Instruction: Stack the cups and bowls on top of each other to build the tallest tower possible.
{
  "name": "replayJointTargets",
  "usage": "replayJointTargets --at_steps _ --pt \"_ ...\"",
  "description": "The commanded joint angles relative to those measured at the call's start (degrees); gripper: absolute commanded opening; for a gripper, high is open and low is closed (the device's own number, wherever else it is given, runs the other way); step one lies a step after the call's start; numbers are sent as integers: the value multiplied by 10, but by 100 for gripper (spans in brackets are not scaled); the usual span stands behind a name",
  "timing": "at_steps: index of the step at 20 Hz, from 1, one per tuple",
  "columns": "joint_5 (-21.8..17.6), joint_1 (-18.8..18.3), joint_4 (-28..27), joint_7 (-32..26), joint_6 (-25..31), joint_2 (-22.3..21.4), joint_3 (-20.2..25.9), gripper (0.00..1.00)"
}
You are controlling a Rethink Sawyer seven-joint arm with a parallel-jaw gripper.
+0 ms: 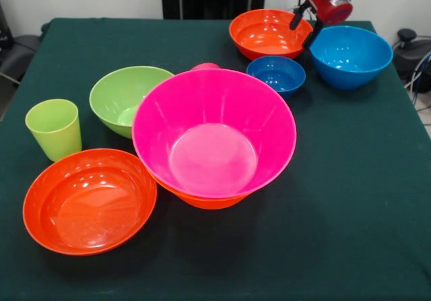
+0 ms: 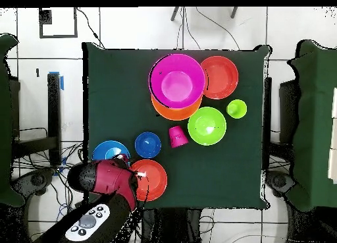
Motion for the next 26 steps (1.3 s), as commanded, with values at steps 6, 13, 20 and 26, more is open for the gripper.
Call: replayJointTargets --at_steps 6,13,20,26 --pt "-24 -40 -31 31 -19 18 53 100" --pt "-31 -54 -27 18 -11 3 61 100" --pt "19 -58 -20 81 11 0 76 100" --pt "45 -181 79 21 -106 -63 241 100"
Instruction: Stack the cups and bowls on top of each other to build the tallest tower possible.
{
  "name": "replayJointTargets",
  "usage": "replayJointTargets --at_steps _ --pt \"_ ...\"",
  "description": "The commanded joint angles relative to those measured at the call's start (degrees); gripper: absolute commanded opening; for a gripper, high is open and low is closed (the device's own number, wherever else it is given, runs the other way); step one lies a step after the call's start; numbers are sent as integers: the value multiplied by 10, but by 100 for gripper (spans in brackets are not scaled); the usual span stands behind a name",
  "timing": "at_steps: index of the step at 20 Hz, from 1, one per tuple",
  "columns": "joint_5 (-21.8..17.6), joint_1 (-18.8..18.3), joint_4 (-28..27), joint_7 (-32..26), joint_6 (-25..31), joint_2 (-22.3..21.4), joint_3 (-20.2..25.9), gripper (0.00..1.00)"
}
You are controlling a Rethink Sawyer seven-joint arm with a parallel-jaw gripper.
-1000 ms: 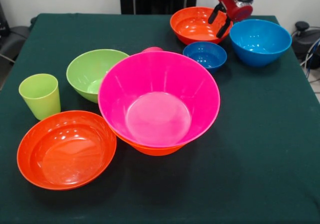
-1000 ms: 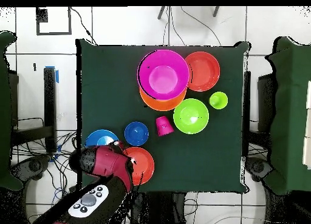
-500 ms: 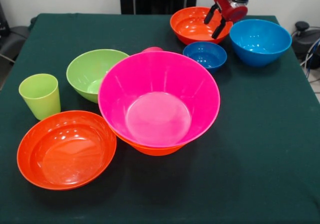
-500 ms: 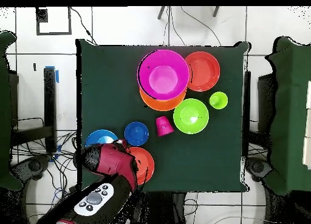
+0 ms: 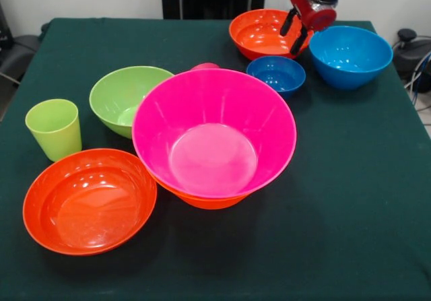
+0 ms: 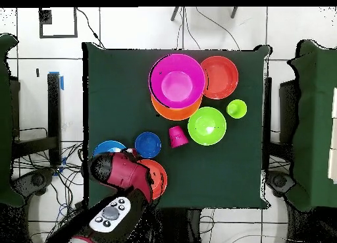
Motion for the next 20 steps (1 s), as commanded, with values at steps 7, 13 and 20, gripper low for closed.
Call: replayJointTargets --at_steps 7,13,20 --pt "-62 -246 114 -28 -156 -52 346 100" --pt "-110 -302 117 -34 -119 -52 402 100" --pt "-166 -318 109 -26 -126 -43 414 100"
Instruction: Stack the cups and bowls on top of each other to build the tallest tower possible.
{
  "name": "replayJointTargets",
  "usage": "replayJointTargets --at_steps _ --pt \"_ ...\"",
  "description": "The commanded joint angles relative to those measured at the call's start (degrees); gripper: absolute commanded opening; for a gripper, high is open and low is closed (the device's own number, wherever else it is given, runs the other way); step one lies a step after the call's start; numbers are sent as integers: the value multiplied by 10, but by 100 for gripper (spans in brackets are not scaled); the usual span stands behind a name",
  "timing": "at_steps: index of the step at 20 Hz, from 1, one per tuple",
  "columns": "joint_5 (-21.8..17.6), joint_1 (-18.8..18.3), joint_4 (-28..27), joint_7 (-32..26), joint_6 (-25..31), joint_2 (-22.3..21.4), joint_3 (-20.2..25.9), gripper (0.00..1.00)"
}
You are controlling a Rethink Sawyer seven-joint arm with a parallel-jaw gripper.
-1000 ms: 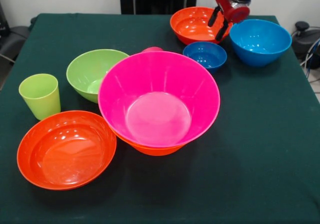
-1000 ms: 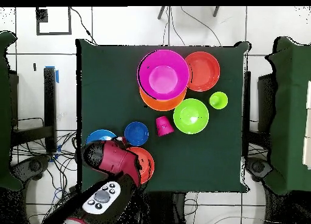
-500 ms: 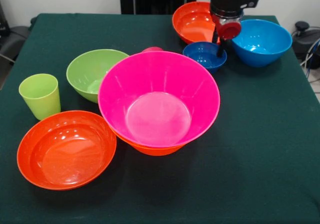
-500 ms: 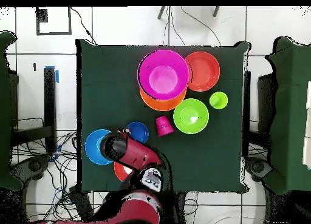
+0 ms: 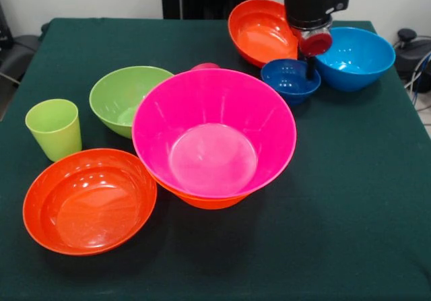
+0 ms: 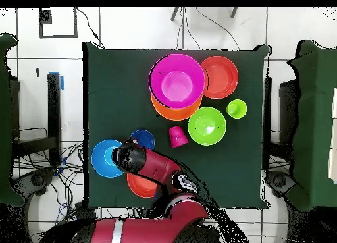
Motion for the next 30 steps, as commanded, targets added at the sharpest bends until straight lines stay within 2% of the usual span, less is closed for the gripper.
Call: replayJointTargets --at_steps 1,8,17,18,19,20,25,27,30 --pt "-65 -5 23 -25 -6 13 108 100" --pt "-97 -12 9 -16 5 15 102 100" --pt "-119 4 -9 -8 0 27 89 100" --pt "-123 8 -13 -12 6 26 83 100" --pt "-140 31 -32 -30 19 24 51 100" --pt "-156 45 -46 -37 31 22 29 0" --pt "-197 100 -88 -62 69 15 -38 0" --pt "-205 122 -98 -50 55 18 -55 0" --pt "-219 133 -114 -46 50 23 -66 0"
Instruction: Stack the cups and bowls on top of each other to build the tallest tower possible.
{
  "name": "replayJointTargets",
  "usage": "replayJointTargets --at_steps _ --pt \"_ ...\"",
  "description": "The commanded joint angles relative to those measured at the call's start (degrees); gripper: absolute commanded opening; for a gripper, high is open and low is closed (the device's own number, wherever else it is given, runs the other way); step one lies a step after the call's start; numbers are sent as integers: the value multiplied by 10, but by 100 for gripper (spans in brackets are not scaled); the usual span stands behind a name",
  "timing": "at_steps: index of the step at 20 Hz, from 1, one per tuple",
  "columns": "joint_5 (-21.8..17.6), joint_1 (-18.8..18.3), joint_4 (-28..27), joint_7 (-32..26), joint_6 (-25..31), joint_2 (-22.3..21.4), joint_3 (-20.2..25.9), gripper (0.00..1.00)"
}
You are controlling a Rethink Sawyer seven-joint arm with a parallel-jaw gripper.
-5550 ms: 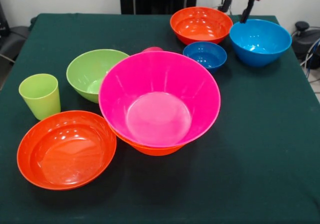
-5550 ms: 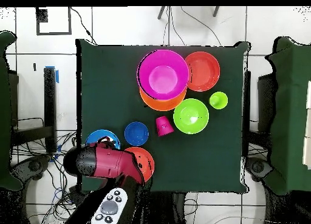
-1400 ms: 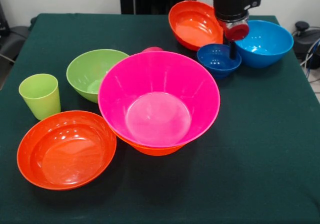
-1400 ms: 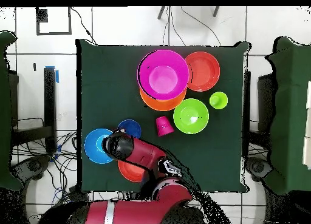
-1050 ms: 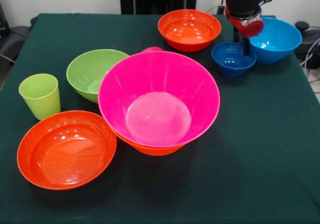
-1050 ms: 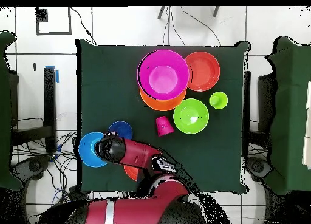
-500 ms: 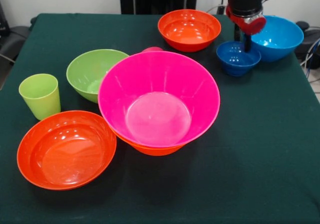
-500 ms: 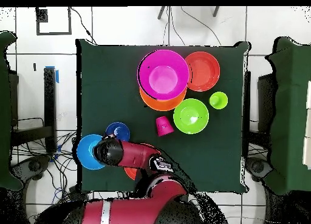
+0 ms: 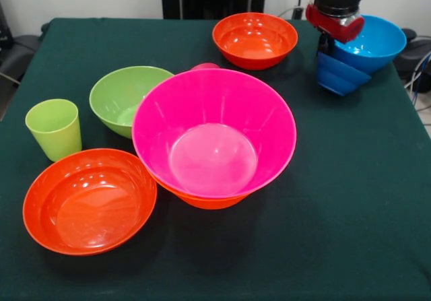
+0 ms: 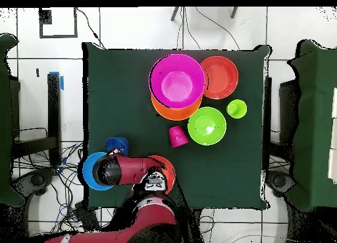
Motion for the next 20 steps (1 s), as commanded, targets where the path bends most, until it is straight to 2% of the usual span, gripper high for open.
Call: replayJointTargets --at_steps 1,10,14,16,20 --pt "-56 38 -82 -46 49 27 -35 0" --pt "-107 38 -125 -73 80 9 -50 0" --pt "-159 43 -173 -109 82 2 -65 0" --pt "-193 27 -207 -149 103 -11 -51 0" --pt "-230 -28 -245 -221 160 -34 15 0"
